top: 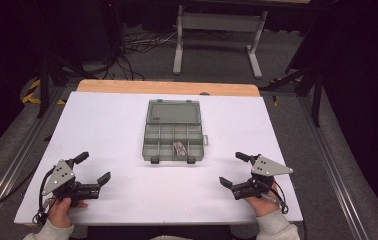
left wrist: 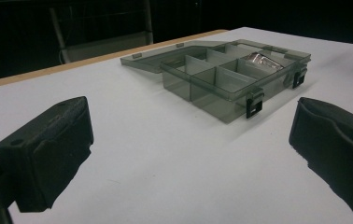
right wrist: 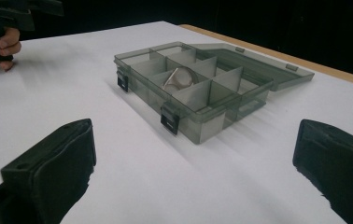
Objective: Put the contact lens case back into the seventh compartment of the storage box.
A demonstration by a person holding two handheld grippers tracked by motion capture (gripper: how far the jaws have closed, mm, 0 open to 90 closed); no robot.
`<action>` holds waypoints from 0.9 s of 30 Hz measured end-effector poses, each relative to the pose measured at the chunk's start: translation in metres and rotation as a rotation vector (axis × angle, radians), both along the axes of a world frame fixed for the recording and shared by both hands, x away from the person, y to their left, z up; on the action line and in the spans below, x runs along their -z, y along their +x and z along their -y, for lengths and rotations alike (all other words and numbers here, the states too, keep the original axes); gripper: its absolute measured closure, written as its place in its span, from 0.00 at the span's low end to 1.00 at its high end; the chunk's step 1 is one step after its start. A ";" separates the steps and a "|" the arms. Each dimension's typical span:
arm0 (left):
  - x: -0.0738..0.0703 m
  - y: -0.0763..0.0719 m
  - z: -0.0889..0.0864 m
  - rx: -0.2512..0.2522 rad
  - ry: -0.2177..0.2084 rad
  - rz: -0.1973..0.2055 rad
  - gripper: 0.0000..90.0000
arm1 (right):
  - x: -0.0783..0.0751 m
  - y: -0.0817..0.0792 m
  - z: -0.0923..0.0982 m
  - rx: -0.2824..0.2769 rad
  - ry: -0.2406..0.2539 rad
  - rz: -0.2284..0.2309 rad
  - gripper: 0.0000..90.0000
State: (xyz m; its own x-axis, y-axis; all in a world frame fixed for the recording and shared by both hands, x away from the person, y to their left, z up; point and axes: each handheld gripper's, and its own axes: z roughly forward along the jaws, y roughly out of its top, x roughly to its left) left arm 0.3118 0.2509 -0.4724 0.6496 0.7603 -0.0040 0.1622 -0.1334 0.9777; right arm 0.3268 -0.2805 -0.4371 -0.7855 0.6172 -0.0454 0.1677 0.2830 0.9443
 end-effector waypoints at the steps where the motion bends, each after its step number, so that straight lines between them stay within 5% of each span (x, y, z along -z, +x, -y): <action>1: 0.000 0.000 0.000 0.000 0.000 0.000 0.00 | 0.003 0.000 0.001 0.010 -0.004 -0.007 0.00; 10: 0.000 0.000 0.000 0.001 0.002 -0.001 0.00 | 0.020 -0.001 0.006 0.024 0.014 -0.057 0.00; 27: 0.000 0.000 -0.003 -0.008 -0.022 -0.008 0.00 | 0.021 -0.002 0.005 0.030 0.011 -0.042 0.00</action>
